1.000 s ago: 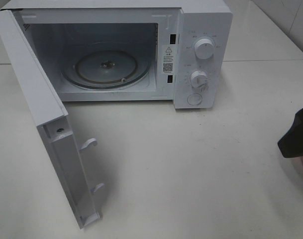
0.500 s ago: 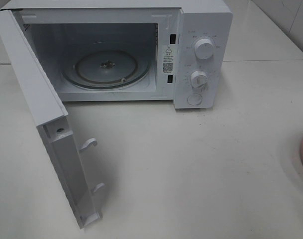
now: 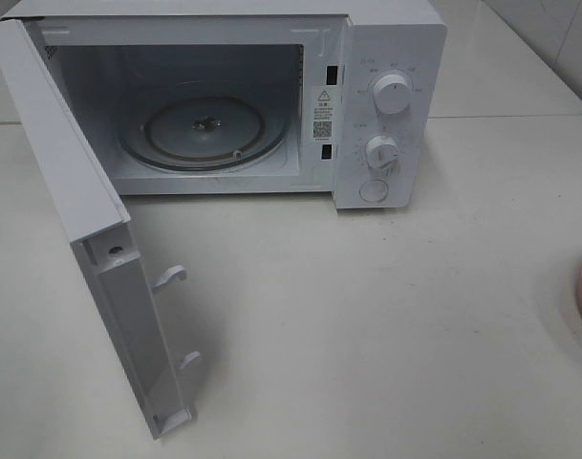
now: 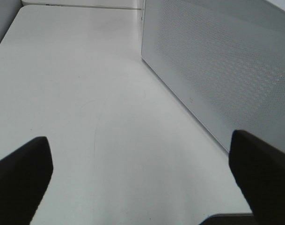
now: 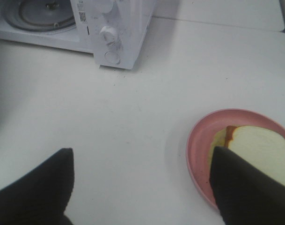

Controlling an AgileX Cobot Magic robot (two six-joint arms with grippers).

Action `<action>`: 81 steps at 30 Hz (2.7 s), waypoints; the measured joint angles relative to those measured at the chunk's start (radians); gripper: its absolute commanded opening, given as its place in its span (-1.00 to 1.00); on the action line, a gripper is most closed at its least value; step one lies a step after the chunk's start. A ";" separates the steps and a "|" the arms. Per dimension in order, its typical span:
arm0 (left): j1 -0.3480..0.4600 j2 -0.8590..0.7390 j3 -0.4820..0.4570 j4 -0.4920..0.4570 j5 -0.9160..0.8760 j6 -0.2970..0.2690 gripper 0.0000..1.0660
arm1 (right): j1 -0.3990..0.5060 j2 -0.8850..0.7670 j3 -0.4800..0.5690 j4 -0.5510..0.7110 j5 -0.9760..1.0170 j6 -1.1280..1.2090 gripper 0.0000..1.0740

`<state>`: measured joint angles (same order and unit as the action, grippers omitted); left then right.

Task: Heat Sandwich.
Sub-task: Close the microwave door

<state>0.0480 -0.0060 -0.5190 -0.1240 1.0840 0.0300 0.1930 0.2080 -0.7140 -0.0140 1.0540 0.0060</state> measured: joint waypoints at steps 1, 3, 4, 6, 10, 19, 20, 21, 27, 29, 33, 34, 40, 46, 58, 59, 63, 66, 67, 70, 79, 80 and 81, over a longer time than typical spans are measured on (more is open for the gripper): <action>0.000 0.000 0.000 0.000 0.000 0.000 0.83 | -0.006 -0.018 0.002 -0.004 0.000 0.001 0.42; 0.000 0.000 0.000 0.000 0.000 0.000 0.83 | -0.014 -0.035 0.008 -0.009 0.000 0.001 0.42; 0.000 0.000 0.000 0.000 0.000 0.000 0.83 | -0.032 -0.067 0.033 -0.014 -0.002 0.003 0.42; 0.000 0.000 0.000 0.000 0.000 0.000 0.83 | -0.049 -0.097 0.067 -0.014 -0.007 0.004 0.42; 0.000 0.000 0.000 0.000 0.000 0.000 0.83 | -0.088 -0.166 0.151 -0.014 -0.033 0.005 0.42; 0.000 0.000 0.000 0.000 0.000 0.000 0.83 | -0.135 -0.212 0.215 -0.012 -0.047 0.005 0.42; 0.000 0.000 0.000 0.000 0.000 0.000 0.83 | -0.135 -0.212 0.215 -0.012 -0.047 0.005 0.42; 0.000 0.000 0.000 0.000 0.000 0.000 0.83 | -0.135 -0.212 0.215 -0.012 -0.047 0.005 0.42; 0.000 0.000 0.000 0.000 0.000 0.000 0.83 | -0.135 -0.212 0.216 -0.012 -0.047 0.005 0.42; 0.000 0.000 0.000 0.000 0.000 0.000 0.83 | -0.135 -0.212 0.216 -0.012 -0.047 0.005 0.41; 0.000 0.000 0.000 0.000 0.000 0.000 0.83 | -0.135 -0.212 0.216 -0.012 -0.048 0.005 0.41; 0.000 0.000 0.000 0.000 0.000 0.000 0.83 | -0.135 -0.212 0.216 -0.012 -0.048 0.005 0.41; 0.000 0.000 0.000 0.000 0.000 0.000 0.83 | -0.135 -0.212 0.216 -0.012 -0.048 0.005 0.41; 0.000 0.000 0.000 0.000 0.000 0.000 0.83 | -0.135 -0.212 0.216 -0.012 -0.048 0.005 0.41; 0.000 0.000 0.000 0.000 0.000 0.000 0.83 | -0.135 -0.212 0.216 -0.012 -0.048 0.005 0.40; 0.000 0.000 0.000 0.000 0.000 0.000 0.83 | -0.135 -0.212 0.216 -0.012 -0.048 0.005 0.40; 0.000 0.000 0.000 0.000 0.000 0.000 0.83 | -0.135 -0.212 0.216 -0.012 -0.048 0.005 0.40; 0.000 0.000 0.000 0.000 0.000 0.000 0.83 | -0.135 -0.212 0.216 -0.012 -0.048 0.005 0.40; 0.000 0.000 0.000 0.000 0.000 0.000 0.83 | -0.135 -0.212 0.216 -0.012 -0.048 0.005 0.40; 0.000 0.000 0.000 0.000 0.000 0.000 0.83 | -0.135 -0.212 0.216 -0.012 -0.048 0.005 0.40; 0.000 0.000 0.000 -0.008 -0.002 -0.013 0.79 | -0.135 -0.212 0.216 -0.012 -0.048 0.005 0.40; 0.000 0.002 0.000 -0.009 -0.005 -0.019 0.77 | -0.135 -0.212 0.216 -0.012 -0.048 0.005 0.40; 0.000 0.007 -0.001 -0.013 -0.009 -0.030 0.74 | -0.135 -0.212 0.216 -0.012 -0.048 0.005 0.40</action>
<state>0.0480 0.0010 -0.5200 -0.1370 1.0750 0.0000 0.0580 -0.0040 -0.4980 -0.0260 1.0060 0.0110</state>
